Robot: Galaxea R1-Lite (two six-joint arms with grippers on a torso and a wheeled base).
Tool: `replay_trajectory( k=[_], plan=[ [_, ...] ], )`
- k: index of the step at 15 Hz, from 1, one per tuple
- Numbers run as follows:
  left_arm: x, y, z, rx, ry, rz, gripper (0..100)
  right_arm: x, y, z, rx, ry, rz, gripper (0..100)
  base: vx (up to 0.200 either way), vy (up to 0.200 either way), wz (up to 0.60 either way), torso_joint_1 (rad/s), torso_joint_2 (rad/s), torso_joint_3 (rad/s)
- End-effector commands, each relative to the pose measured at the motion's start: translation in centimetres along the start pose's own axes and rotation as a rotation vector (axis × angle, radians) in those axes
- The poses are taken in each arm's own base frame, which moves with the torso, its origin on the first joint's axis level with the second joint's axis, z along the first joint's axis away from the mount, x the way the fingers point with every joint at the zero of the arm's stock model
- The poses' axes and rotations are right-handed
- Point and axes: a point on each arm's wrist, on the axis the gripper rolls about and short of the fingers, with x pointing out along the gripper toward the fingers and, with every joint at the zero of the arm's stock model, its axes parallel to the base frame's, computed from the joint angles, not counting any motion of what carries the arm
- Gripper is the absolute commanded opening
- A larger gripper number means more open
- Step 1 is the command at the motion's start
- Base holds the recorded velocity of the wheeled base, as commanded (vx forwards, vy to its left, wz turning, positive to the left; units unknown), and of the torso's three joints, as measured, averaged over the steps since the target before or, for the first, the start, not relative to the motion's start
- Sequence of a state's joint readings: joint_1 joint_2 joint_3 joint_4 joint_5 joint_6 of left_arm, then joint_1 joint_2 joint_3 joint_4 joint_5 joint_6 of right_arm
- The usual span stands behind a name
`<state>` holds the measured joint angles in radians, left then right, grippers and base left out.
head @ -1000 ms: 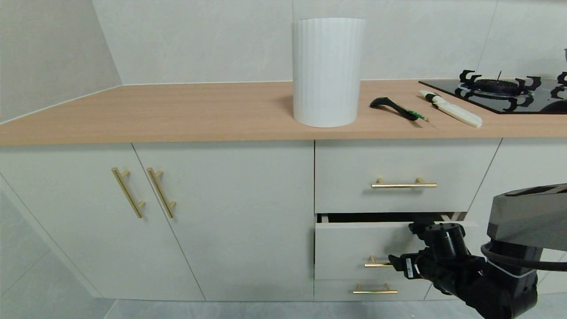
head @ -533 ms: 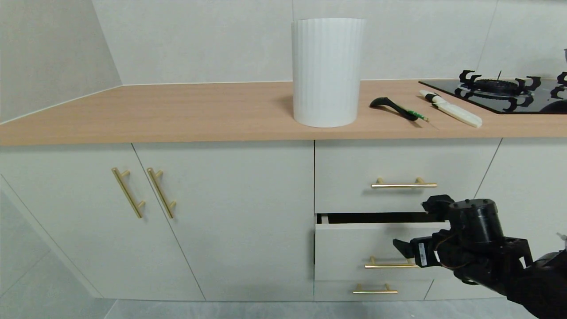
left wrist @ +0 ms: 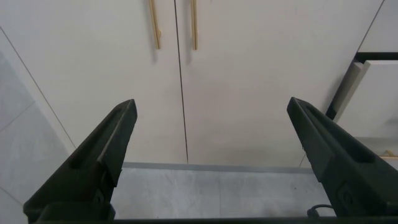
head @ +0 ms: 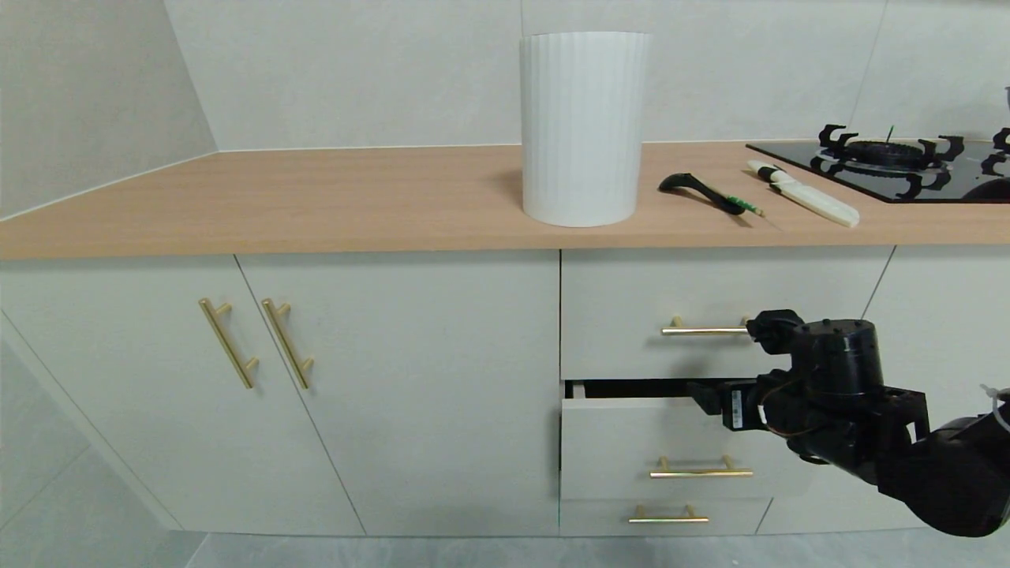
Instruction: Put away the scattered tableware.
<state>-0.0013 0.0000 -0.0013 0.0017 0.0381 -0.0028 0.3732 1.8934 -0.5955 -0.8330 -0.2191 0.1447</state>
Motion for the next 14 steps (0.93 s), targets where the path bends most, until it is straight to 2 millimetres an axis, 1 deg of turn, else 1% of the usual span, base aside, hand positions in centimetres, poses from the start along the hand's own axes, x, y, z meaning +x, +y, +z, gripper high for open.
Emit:
replay_trajectory(
  k=[1,7,12,14],
  plan=[
    [0.0,0.0,0.0,0.000,0.001,0.000,100,1.2,0.0,-0.8,0.002,0.012,-0.006,100,0.000,0.000,0.00,0.000,0.00,0.000],
    [0.0,0.0,0.0,0.000,0.001,0.000,100,3.8,0.2,-2.2,0.020,0.037,-0.074,100,0.000,0.000,0.00,0.000,0.00,0.000],
    [0.0,0.0,0.0,0.000,0.001,0.000,100,4.3,0.3,-2.7,0.017,0.036,-0.077,100,0.000,0.000,0.00,0.000,0.00,0.000],
    [0.0,0.0,0.0,0.000,0.001,0.000,100,4.2,0.2,-2.7,0.015,0.041,-0.076,100,0.000,0.000,0.00,0.000,0.00,0.000]
  ],
)
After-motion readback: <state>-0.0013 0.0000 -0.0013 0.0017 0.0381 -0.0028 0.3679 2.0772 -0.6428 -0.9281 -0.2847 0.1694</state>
